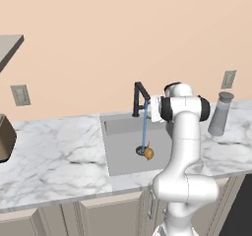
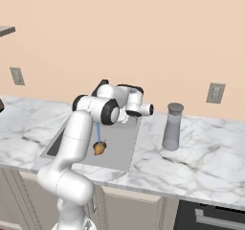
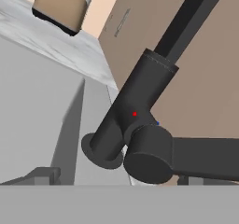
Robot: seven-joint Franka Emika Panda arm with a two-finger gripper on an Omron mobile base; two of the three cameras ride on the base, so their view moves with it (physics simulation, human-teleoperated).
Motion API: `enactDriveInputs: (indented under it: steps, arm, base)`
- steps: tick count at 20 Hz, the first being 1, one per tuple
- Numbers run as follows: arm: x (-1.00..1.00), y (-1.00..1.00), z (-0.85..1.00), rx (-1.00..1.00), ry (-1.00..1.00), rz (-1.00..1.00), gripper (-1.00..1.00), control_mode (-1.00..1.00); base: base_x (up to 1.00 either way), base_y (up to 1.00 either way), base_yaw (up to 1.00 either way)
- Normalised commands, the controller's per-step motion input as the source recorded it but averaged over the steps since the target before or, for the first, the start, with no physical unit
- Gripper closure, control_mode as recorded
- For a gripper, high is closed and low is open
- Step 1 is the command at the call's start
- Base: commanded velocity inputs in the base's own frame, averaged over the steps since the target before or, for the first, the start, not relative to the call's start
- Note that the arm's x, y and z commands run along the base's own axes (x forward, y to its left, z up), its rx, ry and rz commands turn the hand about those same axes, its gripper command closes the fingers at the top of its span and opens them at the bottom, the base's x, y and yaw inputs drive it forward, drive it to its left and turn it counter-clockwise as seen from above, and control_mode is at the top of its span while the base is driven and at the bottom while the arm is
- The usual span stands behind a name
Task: Turn on the sink faucet. Then move the onion from the counter to the sink. Turn off the sink. Move the vegetable from the sink to the pot next to the stove. Finally move the pot to the front right burner.
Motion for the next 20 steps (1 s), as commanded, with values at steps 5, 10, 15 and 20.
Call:
enactDriveInputs:
  steps: [5,10,15,20]
  arm:
    - [0.0,0.53,0.33,-0.02,0.0,0.05,-1.0,-1.0]
    - [0.0,0.52,0.29,-0.04,0.0,0.05,-1.0,-1.0]
    - [0.0,0.51,0.34,-0.04,0.0,0.04,-1.0,-1.0]
    - [-0.02,0.55,0.4,-0.05,0.0,0.04,-1.0,-1.0]
  base:
    - [0.0,0.0,0.0]
    - [0.0,0.0,0.0]
    - [0.0,0.0,0.0]
    - [0.0,0.0,0.0]
